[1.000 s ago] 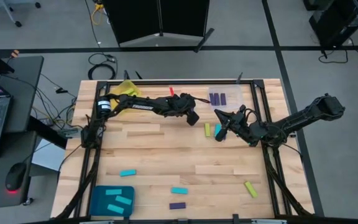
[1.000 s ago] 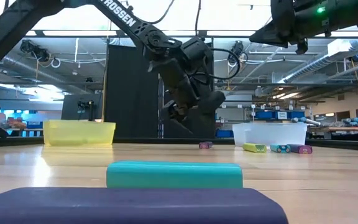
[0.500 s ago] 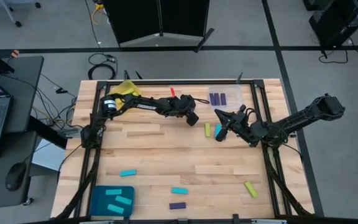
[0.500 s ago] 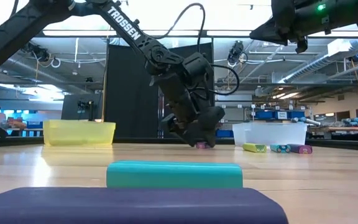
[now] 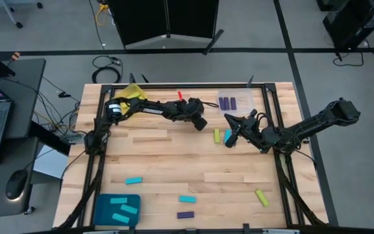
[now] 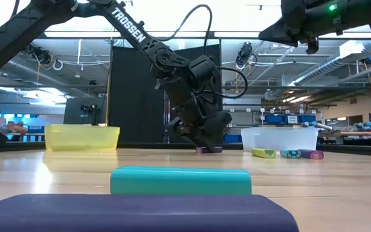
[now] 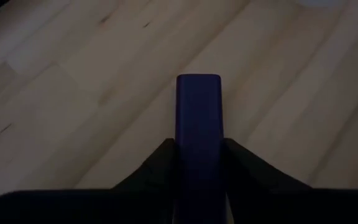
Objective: Sort blocks
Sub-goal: Put the purple block into the white transparent bin, then put the light green block into the yellow transparent bin
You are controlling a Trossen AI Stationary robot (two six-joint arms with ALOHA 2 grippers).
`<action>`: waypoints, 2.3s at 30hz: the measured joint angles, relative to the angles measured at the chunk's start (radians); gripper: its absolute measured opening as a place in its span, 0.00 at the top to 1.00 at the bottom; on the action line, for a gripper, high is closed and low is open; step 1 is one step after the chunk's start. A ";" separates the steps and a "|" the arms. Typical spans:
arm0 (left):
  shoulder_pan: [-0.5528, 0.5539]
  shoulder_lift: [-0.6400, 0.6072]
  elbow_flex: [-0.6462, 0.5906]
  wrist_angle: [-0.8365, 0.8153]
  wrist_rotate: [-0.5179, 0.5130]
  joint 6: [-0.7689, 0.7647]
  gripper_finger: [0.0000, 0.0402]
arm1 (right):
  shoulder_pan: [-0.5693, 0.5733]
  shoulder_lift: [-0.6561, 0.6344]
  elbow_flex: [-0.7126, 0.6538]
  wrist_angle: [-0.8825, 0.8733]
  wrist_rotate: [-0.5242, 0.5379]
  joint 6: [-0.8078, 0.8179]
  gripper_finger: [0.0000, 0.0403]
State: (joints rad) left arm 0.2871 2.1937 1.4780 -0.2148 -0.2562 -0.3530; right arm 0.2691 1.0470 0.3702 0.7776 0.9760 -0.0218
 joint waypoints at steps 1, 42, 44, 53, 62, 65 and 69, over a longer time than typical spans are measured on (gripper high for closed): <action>0.000 0.000 -0.001 0.005 0.002 0.008 0.74 | 0.000 0.000 0.000 0.003 0.000 -0.005 0.98; 0.058 0.220 0.496 0.301 0.303 0.078 0.74 | 0.149 -0.025 0.003 0.255 0.106 -0.322 0.98; 0.058 0.236 0.503 0.287 0.303 0.061 0.74 | 0.149 -0.025 0.003 0.256 0.105 -0.322 0.98; 0.058 0.242 0.507 0.299 0.301 0.134 0.37 | 0.150 -0.024 0.003 0.255 0.104 -0.321 0.98; 0.066 0.228 0.505 0.275 0.328 0.143 0.21 | 0.165 -0.024 0.003 0.255 0.106 -0.322 0.98; 0.076 0.186 0.505 0.250 0.295 0.171 0.26 | 0.190 -0.024 0.003 0.252 0.175 -0.314 0.98; 0.101 0.118 0.506 0.215 0.274 0.203 0.36 | 0.218 -0.022 0.027 0.175 0.210 -0.283 0.98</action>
State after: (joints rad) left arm 0.3878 2.3121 1.9842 0.0005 0.0180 -0.1504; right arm 0.4870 1.0247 0.3970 0.9522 1.1857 -0.3048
